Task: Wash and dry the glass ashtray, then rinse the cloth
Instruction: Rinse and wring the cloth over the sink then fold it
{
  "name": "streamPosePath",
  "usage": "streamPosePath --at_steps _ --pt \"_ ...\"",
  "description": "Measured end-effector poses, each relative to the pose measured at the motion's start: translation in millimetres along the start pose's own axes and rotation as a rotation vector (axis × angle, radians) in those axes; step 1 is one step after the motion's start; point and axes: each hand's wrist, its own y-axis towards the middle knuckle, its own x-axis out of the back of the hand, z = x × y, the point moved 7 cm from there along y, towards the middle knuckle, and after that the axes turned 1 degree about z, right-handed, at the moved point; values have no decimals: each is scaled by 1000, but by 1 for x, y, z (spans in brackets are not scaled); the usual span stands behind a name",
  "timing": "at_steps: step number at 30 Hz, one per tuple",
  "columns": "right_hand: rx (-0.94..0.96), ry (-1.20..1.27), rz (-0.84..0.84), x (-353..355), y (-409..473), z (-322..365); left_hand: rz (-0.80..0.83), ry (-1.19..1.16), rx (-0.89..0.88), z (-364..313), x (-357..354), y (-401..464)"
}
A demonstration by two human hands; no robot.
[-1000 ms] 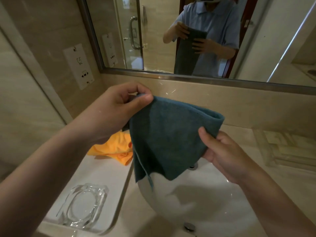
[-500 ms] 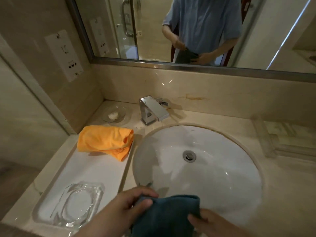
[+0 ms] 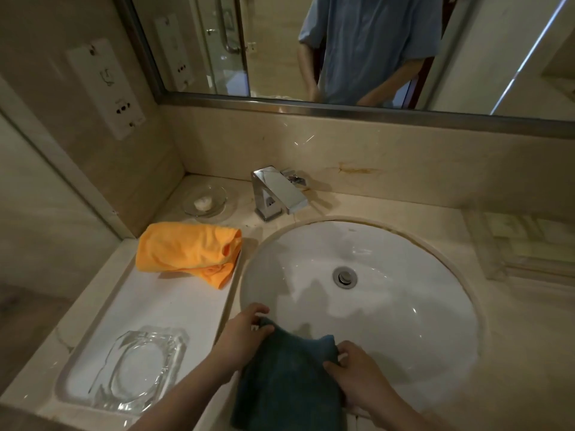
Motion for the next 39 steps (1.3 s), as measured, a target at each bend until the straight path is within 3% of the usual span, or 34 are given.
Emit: streamPosePath --at_steps 4,8,10,12,15,19,21,25,32,36,39 --pt "-19 37 1 -5 -6 1 12 95 -72 -4 -8 -2" --pt "82 -37 52 -9 -25 10 90 393 -348 -12 -23 -24" --pt "145 -22 187 -14 -36 13 167 721 -516 -7 -37 -40" --pt "172 -68 300 -19 -43 15 221 959 -539 7 -44 -48" --pt "240 -128 264 -21 -46 9 227 992 -566 10 -42 -50" --pt "361 -165 122 1 -45 31 319 737 -529 -18 -28 -49" --pt "390 -92 30 19 -41 44 243 651 -564 -37 -14 -46" --pt "440 195 -168 67 -46 84 138 435 -427 -83 27 -41" --pt "599 75 -402 98 -70 151 -24 -190 -78 -112 59 -43" --pt "664 10 -446 92 -76 170 92 -519 7 -113 47 -50" --pt "712 25 -295 77 -76 178 147 -691 -2 -114 49 -56"
